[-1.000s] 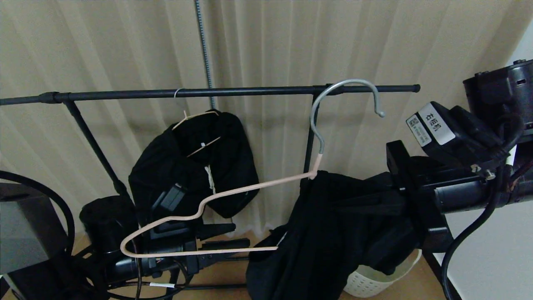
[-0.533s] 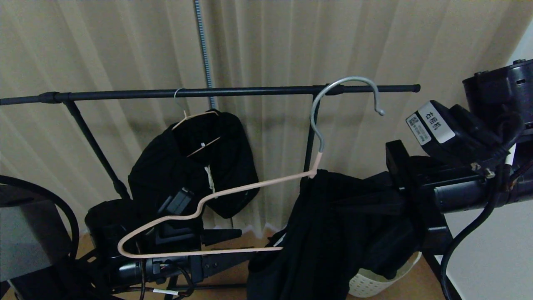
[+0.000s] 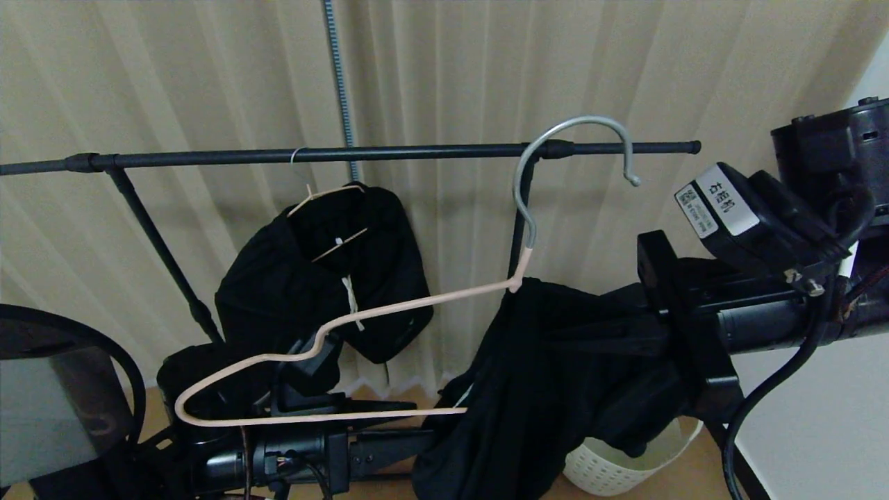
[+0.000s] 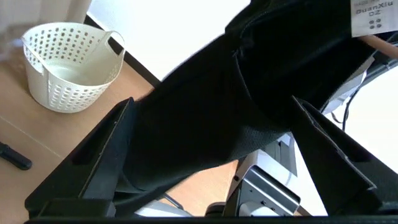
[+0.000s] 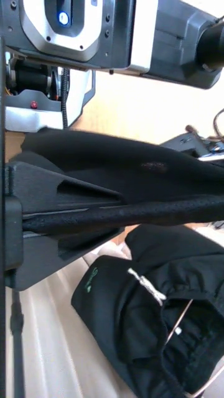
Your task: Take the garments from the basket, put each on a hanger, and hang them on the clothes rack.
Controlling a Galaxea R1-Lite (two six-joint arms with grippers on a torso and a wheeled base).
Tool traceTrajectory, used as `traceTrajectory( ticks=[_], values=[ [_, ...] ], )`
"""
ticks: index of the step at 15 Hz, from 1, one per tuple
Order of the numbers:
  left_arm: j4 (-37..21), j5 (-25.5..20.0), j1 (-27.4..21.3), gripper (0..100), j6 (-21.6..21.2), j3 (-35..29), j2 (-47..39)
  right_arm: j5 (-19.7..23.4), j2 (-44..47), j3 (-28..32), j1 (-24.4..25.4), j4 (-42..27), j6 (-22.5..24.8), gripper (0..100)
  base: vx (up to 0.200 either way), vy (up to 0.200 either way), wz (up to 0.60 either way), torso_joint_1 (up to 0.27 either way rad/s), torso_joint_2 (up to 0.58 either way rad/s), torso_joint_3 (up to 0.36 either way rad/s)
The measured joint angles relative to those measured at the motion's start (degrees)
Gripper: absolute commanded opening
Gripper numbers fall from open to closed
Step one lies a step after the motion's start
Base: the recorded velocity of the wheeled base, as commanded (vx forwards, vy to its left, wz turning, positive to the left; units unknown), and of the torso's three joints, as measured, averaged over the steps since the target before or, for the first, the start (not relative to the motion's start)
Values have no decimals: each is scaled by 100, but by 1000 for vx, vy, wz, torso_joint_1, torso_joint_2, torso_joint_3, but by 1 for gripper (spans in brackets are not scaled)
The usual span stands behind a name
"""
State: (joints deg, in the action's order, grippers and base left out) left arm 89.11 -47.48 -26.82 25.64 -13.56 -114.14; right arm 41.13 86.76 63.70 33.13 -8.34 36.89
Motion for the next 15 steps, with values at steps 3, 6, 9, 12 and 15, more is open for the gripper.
traceTrajectory(
  ticks=[3, 6, 9, 12, 15],
  values=[
    [-2, 2, -46, 0, 0, 5, -24, 79, 0, 0, 22, 49, -108, 0, 0, 0, 0, 0, 0, 0],
    [-2, 2, -40, 0, 1, -9, -33, 127, -21, -48, 22, 128, -139, 0, 0, 0, 0, 0, 0, 0],
    [-2, -6, 157, 0, 1, -66, -57, 123, -99, -124, -76, 123, -141, 0, 0, 0, 0, 0, 0, 0],
    [0, -13, 485, 0, 6, -188, -77, 107, -226, -216, -367, 115, -141, 0, 0, 0, 0, 0, 0, 0],
    [0, -15, 772, 0, 9, -297, -79, 77, -306, -363, -580, 115, -137, 0, 0, 0, 0, 0, 0, 0]
  ],
)
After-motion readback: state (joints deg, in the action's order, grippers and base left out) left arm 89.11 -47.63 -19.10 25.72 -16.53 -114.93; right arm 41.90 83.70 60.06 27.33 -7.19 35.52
